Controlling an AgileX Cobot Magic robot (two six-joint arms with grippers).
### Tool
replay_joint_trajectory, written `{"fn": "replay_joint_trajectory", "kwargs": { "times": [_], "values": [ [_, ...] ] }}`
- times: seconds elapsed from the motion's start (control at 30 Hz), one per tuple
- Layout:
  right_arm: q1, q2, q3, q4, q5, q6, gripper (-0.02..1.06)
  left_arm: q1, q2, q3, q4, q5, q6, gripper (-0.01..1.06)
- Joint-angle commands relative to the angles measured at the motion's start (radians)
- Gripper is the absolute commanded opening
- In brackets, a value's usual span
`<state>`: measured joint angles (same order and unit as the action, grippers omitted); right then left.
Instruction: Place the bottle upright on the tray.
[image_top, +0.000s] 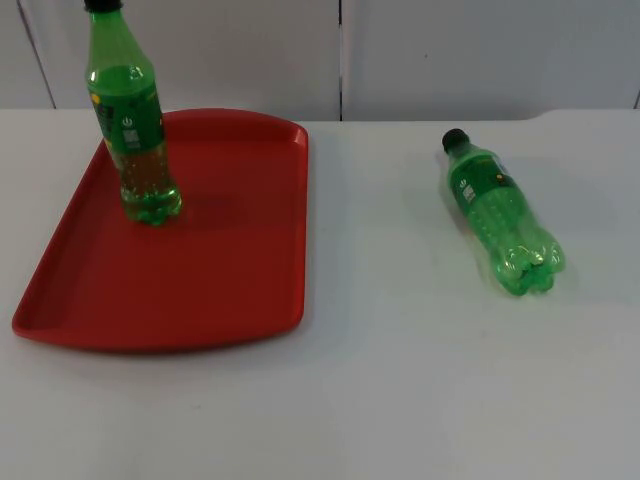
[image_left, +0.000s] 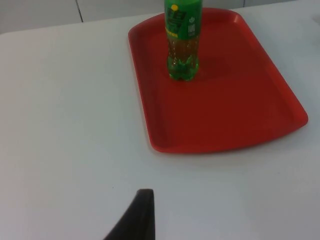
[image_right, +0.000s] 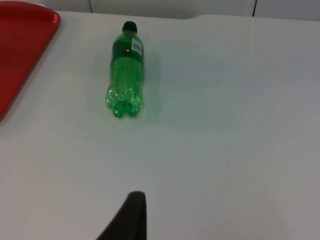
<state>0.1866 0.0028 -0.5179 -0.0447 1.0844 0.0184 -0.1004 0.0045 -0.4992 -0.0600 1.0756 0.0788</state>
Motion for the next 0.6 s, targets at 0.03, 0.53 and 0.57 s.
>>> {"fn": "replay_joint_trajectory", "kwargs": {
  "times": [0.03,0.53,0.57],
  "values": [
    [-0.006,-0.003,0.002,0.003,-0.009,-0.007,1.05,0.0,-0.004,0.004,-0.01,0.0,-0.005,1.05],
    [-0.006,-0.003,0.002,0.003,-0.009,-0.007,1.05,0.0,-0.004,0.004,-0.01,0.0,-0.005,1.05],
    [-0.006,-0.003,0.002,0.003,-0.009,-0.007,1.05,0.0,-0.004,0.004,-0.01,0.0,-0.005,1.05]
  ]
}}
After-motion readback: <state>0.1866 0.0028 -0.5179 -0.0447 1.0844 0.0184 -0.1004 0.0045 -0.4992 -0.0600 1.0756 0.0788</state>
